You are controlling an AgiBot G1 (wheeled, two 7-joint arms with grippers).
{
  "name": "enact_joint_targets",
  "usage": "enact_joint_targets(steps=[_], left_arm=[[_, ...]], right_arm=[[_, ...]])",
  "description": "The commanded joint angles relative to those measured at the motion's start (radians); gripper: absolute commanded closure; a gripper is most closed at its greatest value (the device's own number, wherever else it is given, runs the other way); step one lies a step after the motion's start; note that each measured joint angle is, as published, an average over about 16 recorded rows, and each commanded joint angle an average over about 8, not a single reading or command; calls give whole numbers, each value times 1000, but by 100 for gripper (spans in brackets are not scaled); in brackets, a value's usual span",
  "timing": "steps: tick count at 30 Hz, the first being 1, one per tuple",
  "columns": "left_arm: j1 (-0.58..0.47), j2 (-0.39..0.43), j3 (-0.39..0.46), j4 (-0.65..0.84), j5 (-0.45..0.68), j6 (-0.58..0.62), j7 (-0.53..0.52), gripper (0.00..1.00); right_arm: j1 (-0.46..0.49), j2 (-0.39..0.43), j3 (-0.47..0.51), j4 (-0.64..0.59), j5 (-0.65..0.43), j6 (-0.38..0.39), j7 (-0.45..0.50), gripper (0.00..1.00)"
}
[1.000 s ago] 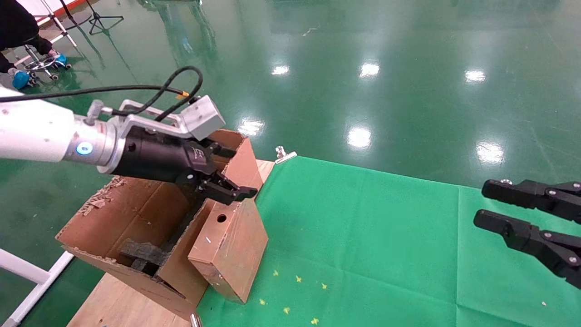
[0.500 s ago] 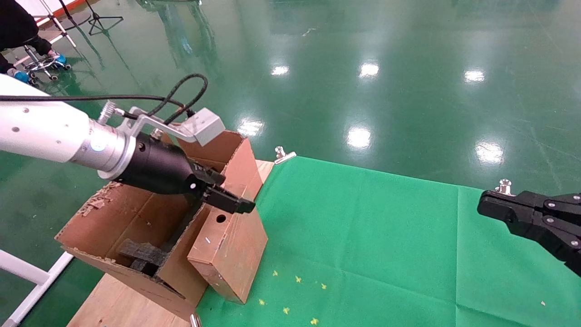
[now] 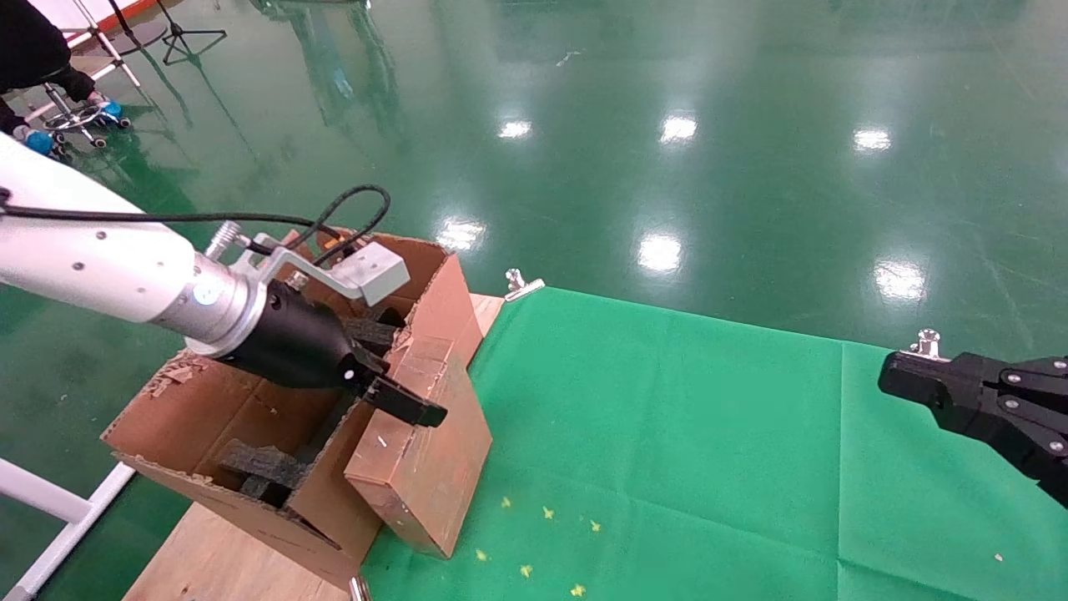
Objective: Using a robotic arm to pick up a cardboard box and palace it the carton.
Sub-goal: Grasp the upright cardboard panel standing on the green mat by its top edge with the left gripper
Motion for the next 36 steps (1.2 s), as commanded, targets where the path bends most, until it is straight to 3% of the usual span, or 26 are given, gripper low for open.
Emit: enact_joint_targets(steps=[1,2,10,11,18,19,36], left_arm=[[-1,5,20,0,8,-6,-13,0],[-1,7,25,0,11,-10,-17,0],[-2,11,44,-1,23,-32,-27,0],[-2,11,45,-1,24,-33,-27,7],[-1,11,42,-1,23,-31,-27,95],[-1,11,41,-1,23,-31,-27,100],[0,10,37,-1,21,-26,-27,100]], right_arm=[[0,0,0,0,0,0,0,100],[0,0,0,0,0,0,0,100],[0,0,0,0,0,0,0,0],[0,0,0,0,0,0,0,0],[0,0,0,0,0,0,0,0],[0,0,0,0,0,0,0,0],[0,0,0,0,0,0,0,0]])
